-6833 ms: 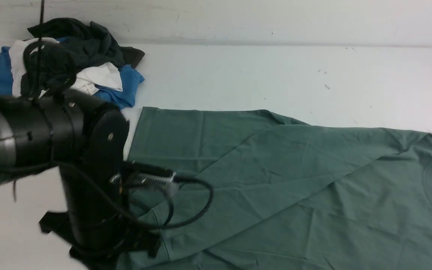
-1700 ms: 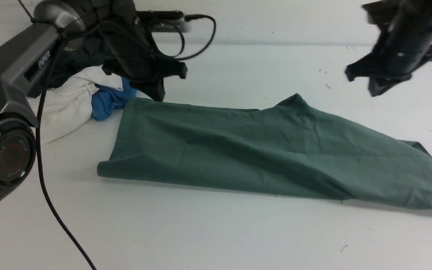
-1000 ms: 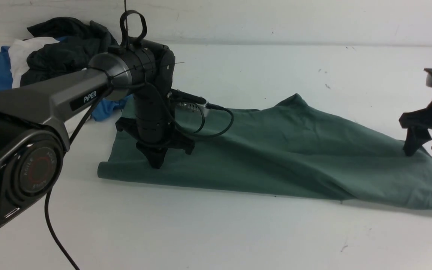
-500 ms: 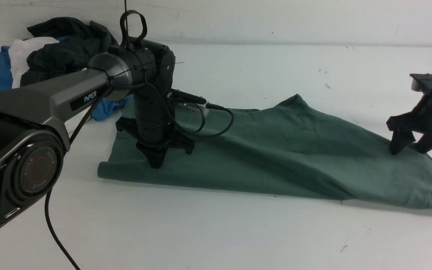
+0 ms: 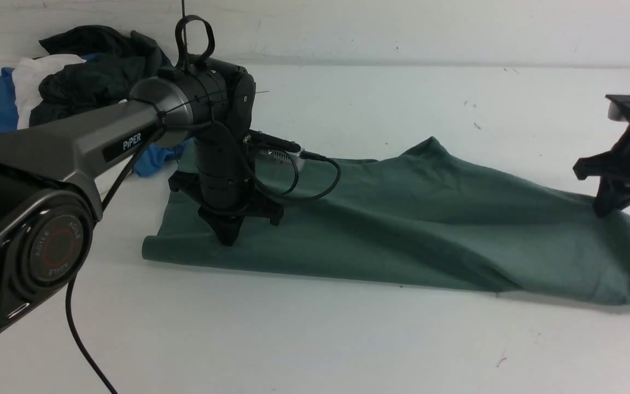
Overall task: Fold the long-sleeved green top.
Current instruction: Use both arms to drag the lower edge of the fabric forward and fold it over the upper edge
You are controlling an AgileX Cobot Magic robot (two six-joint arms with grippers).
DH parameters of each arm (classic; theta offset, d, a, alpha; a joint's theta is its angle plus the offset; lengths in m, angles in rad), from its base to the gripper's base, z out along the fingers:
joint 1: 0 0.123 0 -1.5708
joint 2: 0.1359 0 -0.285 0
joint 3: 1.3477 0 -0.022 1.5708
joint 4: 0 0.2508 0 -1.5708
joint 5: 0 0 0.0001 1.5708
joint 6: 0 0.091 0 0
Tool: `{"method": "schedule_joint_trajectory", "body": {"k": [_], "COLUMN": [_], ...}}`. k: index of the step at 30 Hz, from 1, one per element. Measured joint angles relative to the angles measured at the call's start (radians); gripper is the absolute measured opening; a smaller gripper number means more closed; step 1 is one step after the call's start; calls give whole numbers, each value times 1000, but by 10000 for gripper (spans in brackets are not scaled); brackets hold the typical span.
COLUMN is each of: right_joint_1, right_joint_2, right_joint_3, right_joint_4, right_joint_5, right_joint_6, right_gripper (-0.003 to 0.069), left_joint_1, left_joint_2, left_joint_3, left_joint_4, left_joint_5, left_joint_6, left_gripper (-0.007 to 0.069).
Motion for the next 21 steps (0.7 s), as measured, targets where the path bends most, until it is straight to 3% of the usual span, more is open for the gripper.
{"method": "schedule_joint_trajectory", "body": {"k": [13, 18, 21], "right_joint_1": [0, 0, 0], "right_joint_2": [53, 72, 70], "right_joint_3": [-46, -46, -49], "right_joint_4": [-46, -67, -106], "right_joint_5": [-116, -193, -203], "right_joint_6": [0, 23, 65], "right_gripper": [13, 106, 220], "left_joint_1": [0, -2, -2], "left_joint_2": [0, 0, 0], "left_joint_3": [0, 0, -1], "left_joint_4": [-2, -1, -1], "left_joint_5": [0, 0, 0], "left_joint_6": [0, 0, 0], "left_gripper": [-4, -4, -4]}}
